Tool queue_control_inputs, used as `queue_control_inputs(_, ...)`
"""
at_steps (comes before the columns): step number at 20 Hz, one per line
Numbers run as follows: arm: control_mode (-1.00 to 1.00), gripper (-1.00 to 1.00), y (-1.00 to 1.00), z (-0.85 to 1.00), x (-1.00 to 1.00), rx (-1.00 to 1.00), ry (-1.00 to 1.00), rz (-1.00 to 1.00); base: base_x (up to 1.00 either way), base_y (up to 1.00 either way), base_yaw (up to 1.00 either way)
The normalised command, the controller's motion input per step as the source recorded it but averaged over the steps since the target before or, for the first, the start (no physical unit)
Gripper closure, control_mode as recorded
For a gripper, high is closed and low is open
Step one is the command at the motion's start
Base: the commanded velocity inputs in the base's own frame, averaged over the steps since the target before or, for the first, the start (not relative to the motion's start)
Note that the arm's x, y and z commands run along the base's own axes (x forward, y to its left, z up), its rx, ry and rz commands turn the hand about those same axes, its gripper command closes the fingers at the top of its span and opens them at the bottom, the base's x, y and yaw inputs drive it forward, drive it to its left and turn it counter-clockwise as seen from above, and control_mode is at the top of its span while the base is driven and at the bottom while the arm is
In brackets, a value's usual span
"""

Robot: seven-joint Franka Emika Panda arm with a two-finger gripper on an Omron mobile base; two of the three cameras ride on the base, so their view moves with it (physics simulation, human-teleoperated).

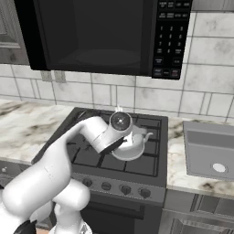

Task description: The kettle is done boiling. Turn off the stove, then wait for 300 timesteps before moving the kettle to the dining table.

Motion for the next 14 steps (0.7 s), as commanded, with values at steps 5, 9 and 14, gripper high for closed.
queue_control_inputs(5, -1.00, 1.00, 0.00, 0.37, -0.18, 0.00, 0.00, -0.09, 0.00, 0.00, 0.00)
queue_control_inputs(9, -1.00, 1.00, 0.00, 0.34, -0.23, 0.00, 0.00, -0.09, 0.00, 0.00, 0.00)
queue_control_inputs(14, -1.00, 1.00, 0.00, 0.30, -0.22, 0.00, 0.00, -0.09, 0.00, 0.00, 0.00)
